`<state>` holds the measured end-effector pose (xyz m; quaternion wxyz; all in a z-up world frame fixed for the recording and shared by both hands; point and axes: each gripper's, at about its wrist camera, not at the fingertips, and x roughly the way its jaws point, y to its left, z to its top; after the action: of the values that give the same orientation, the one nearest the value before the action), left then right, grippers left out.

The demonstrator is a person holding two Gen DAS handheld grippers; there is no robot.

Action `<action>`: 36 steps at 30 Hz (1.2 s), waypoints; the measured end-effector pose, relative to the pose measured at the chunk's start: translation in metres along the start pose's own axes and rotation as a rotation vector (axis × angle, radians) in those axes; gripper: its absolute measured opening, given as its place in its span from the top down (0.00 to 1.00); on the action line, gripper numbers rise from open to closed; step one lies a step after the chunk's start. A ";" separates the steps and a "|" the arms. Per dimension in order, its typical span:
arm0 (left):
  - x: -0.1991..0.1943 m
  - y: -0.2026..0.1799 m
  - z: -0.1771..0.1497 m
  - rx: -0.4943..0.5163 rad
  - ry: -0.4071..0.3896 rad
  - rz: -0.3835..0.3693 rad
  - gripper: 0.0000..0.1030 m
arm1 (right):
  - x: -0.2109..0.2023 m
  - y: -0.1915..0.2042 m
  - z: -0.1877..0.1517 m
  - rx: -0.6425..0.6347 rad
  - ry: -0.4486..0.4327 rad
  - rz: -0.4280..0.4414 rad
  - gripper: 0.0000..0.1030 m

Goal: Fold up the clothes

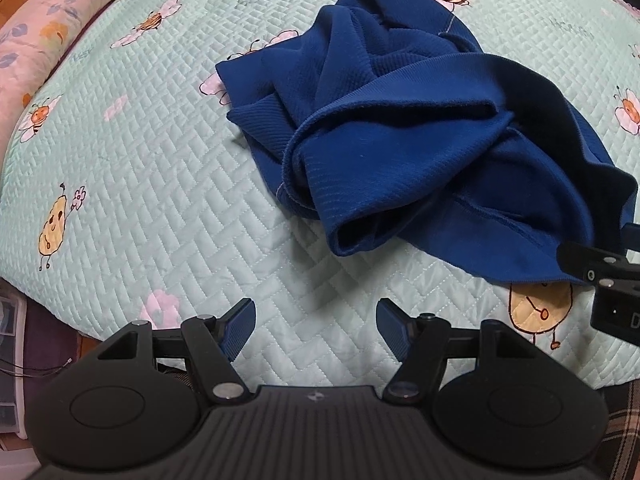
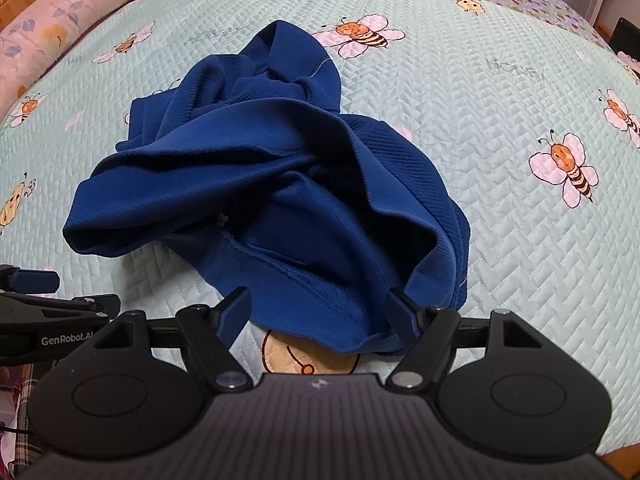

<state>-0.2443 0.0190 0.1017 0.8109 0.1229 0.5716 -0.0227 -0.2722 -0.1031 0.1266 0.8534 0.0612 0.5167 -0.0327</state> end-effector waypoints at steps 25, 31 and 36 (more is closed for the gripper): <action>0.018 0.018 0.017 -0.041 -0.034 -0.039 0.33 | 0.029 0.006 0.022 -0.065 0.038 -0.048 0.28; 0.023 0.025 0.017 -0.054 -0.034 -0.051 0.33 | 0.034 0.012 0.024 -0.080 0.055 -0.041 0.28; 0.023 0.031 0.017 -0.061 -0.039 -0.060 0.33 | 0.029 0.013 0.035 -0.080 0.044 -0.019 0.28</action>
<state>-0.2150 0.0477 0.0910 0.8242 0.0804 0.5596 -0.0321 -0.2261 -0.0946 0.1181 0.8431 0.0228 0.5369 -0.0185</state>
